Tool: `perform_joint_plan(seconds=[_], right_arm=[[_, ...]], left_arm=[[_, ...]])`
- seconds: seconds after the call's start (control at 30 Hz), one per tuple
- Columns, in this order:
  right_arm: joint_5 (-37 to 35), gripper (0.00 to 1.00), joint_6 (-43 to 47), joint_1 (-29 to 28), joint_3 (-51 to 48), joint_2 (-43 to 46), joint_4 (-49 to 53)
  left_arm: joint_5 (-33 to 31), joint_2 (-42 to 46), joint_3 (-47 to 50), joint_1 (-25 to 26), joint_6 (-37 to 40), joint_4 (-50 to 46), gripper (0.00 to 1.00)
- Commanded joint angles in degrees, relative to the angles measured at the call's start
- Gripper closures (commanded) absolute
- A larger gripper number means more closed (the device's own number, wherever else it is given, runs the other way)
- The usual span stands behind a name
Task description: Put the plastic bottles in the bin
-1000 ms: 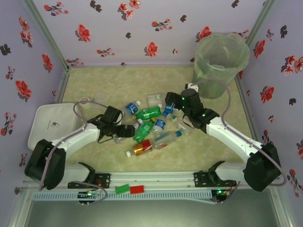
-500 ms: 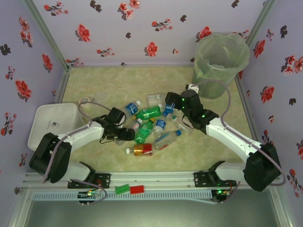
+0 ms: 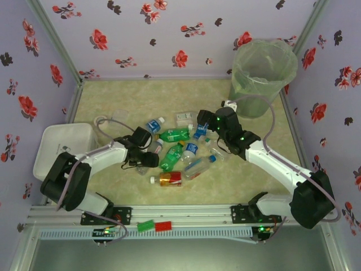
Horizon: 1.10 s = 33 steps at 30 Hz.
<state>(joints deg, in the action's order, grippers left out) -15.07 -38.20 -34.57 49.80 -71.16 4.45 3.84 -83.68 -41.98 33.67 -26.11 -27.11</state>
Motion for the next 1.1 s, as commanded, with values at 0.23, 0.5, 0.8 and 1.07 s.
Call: perform_joint_plan(seconds=[0.23,0.5,0.8,1.07], right_arm=[[-1.82,0.0,-1.28,-0.48,-0.14,0.1,-0.78],[-0.36,0.0,-0.97,-0.5,-0.58,-0.21,-1.93],[15.96,0.0,1.28,-0.5,-0.67,-1.31,-14.02],[30.07,0.0,-0.46,-0.93,-0.01,-3.75,-26.02]], left_arm=[[-0.12,-0.88,-1.84,1.47,2.3,-0.9,0.45],[-0.97,1.39,-2.41,1.92,1.97,-1.51,0.63],[-2.76,13.33,-3.37,2.01,-0.42,6.02,0.64],[2.45,14.46,-5.48,1.93,0.59,27.91,0.63]])
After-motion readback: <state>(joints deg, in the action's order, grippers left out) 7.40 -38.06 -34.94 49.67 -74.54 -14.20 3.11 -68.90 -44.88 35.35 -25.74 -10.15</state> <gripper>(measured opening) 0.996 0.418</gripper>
